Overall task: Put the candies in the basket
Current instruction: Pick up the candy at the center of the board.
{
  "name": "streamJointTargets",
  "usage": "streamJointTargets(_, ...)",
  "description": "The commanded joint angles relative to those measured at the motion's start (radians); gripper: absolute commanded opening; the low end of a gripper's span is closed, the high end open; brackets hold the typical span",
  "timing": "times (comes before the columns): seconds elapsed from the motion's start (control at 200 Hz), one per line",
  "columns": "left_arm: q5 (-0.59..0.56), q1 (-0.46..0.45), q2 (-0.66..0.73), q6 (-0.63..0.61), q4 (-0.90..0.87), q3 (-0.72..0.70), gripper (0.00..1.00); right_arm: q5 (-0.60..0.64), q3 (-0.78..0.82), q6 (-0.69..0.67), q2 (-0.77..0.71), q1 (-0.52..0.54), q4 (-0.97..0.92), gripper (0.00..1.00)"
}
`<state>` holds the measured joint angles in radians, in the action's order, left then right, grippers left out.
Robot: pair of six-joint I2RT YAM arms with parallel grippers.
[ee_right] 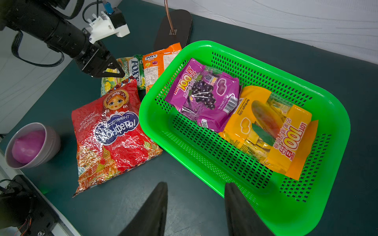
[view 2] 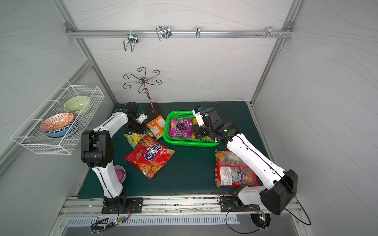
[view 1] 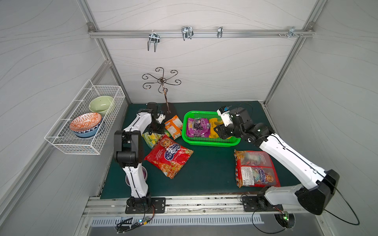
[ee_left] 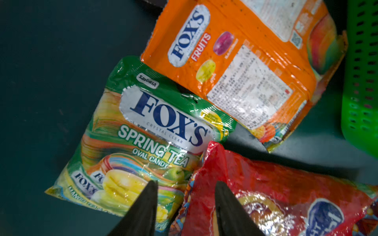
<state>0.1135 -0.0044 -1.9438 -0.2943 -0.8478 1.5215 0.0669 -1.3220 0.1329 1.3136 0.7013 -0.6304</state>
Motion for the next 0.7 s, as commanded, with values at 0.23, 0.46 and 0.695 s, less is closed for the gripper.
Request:
streamJointTargets(0.23,-0.08,0.015,-0.08,0.016,0.081,0.098,0.66,0.05,-0.004,-0.012,-0.014,0.022,0.0,0.49)
streamJointTargets(0.46,0.05,0.033,-0.182,0.006,-0.031,0.256,0.83,0.065,0.011,-0.014,0.011,0.053,0.014,0.49)
streamJointTargets(0.695,0.19,0.033,-0.267,0.062,-0.055,0.364,0.74,0.091,0.005,-0.007,0.025,0.095,0.019,0.49)
